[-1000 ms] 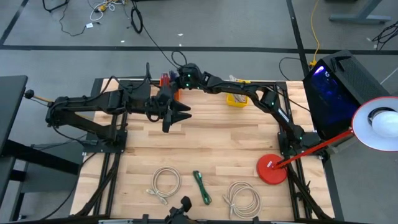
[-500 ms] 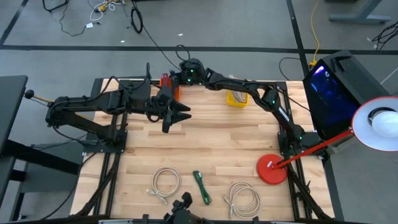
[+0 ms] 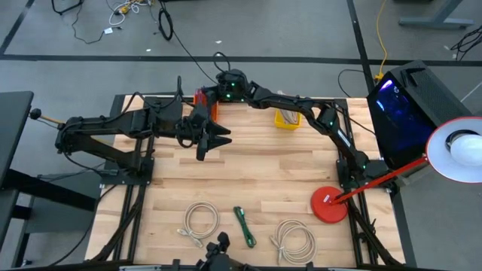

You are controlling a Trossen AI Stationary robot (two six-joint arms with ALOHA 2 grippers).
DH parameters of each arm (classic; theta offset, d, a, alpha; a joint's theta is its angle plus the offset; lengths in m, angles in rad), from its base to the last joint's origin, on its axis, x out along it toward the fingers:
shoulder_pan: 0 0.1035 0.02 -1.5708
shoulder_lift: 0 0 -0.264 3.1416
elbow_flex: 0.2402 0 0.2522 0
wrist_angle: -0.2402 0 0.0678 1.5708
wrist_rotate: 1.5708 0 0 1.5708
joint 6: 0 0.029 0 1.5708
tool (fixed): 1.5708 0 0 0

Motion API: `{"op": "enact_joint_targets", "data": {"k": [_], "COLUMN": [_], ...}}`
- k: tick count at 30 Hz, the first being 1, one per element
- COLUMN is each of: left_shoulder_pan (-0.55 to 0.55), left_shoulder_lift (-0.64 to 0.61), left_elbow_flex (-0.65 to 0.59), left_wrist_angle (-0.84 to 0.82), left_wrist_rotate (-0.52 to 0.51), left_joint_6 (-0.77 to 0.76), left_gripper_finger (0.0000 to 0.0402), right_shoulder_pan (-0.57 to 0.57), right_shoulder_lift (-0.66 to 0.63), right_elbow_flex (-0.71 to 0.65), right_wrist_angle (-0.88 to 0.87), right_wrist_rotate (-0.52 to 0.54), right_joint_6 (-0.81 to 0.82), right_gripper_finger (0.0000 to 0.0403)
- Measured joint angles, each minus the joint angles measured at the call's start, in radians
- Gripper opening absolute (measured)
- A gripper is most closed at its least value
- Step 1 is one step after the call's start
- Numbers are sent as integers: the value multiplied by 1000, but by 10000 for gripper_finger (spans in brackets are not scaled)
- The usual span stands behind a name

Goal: Pick & Place USB Port
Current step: Put the blue charger cable into the orange bin

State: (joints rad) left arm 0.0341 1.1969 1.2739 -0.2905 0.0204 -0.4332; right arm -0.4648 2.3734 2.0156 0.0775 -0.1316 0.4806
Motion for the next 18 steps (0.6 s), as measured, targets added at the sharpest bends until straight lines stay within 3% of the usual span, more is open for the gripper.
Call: {"op": "enact_joint_targets", "data": {"k": [7,18], "left_shoulder_pan": [0,0], "left_shoulder_lift": [0,0], "left_elbow_flex": [0,0], "left_wrist_angle": [0,0], "left_wrist_rotate": [0,0], "left_joint_6": [0,1], "left_gripper_finger": [181,181], "right_shoulder_pan": [2,0], "right_shoulder_lift": [0,0], "right_elbow_flex": [2,2], "right_wrist_angle": [-36,-24], "right_wrist_rotate": [-42,-18], "right_joint_6": [-28,-21], "right_gripper_finger": [138,185]}}
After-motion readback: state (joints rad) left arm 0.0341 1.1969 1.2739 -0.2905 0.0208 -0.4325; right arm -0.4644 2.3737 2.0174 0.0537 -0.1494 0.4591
